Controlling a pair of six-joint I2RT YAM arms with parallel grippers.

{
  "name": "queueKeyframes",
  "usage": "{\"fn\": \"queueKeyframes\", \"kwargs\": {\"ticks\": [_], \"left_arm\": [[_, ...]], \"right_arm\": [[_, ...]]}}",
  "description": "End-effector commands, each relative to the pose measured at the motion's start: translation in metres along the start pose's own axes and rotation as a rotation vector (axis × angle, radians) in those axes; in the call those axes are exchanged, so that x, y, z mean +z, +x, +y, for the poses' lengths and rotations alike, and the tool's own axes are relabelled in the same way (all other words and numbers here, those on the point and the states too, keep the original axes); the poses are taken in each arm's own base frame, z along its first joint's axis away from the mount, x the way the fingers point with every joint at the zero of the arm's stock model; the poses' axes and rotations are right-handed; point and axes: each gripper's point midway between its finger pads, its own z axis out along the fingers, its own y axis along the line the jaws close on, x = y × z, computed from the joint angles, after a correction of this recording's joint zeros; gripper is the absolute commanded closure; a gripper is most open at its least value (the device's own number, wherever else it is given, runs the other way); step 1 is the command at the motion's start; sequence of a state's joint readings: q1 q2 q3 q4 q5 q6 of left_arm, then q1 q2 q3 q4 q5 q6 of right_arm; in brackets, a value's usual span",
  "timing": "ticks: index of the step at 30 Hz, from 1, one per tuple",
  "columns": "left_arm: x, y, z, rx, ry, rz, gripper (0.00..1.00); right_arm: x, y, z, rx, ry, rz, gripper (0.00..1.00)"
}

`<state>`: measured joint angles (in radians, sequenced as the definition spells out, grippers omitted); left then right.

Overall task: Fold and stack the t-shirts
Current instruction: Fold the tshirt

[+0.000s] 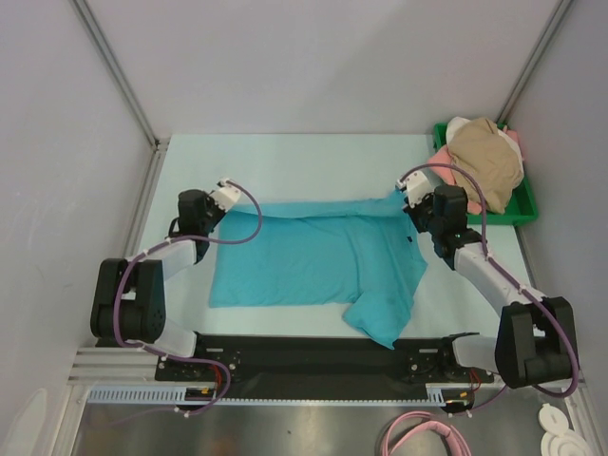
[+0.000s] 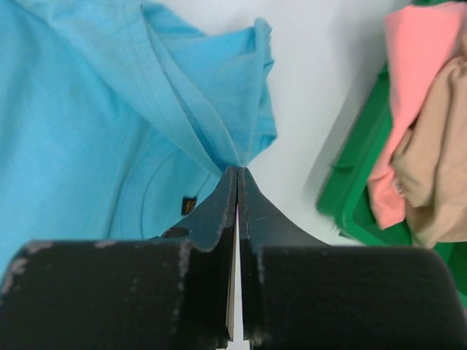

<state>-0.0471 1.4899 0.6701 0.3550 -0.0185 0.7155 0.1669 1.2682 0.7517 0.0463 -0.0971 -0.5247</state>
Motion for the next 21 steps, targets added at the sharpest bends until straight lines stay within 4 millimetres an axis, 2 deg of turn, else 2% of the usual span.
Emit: {"fn": "queueKeyframes", "kwargs": {"ticks": [1, 2, 5, 11, 14, 15, 16, 18, 19, 21], "left_arm": [[-0.006, 0.002, -0.005, 0.012, 0.03, -0.015, 0.99], [-0.006, 0.004, -0.007, 0.013, 0.034, -0.01, 1.0], [-0.007, 0.014, -0.017, 0.013, 0.058, 0.008, 1.0], [-0.006, 0.03, -0.028, -0.027, 0.078, 0.06, 1.0], [-0.013, 0.035, -0.031, -0.031, 0.075, 0.067, 0.7], [-0.018, 0.035, -0.031, -0.031, 0.068, 0.059, 0.6], [-0.021, 0.033, -0.03, -0.033, 0.061, 0.053, 0.58], [-0.026, 0.029, -0.026, -0.04, 0.045, 0.034, 0.55], [-0.031, 0.027, -0.018, -0.042, 0.011, 0.034, 0.51], [-0.033, 0.02, -0.015, -0.05, 0.006, 0.013, 0.45]], "right_arm": [[-0.01, 0.008, 0.02, -0.031, -0.074, 0.003, 1.0], [-0.011, 0.01, 0.024, -0.039, -0.084, 0.002, 1.0], [-0.015, 0.034, 0.036, -0.046, -0.116, 0.058, 1.0], [-0.017, 0.047, 0.054, -0.035, -0.219, 0.085, 1.0], [-0.023, 0.05, 0.063, -0.026, -0.276, 0.109, 1.0], [-0.026, 0.049, 0.063, -0.025, -0.283, 0.114, 0.97], [-0.029, 0.049, 0.064, -0.028, -0.291, 0.117, 0.86], [-0.036, 0.041, 0.063, -0.03, -0.294, 0.094, 0.74], [-0.038, 0.038, 0.063, -0.027, -0.29, 0.082, 0.65], [-0.039, 0.026, 0.06, -0.024, -0.284, 0.033, 0.59]]}}
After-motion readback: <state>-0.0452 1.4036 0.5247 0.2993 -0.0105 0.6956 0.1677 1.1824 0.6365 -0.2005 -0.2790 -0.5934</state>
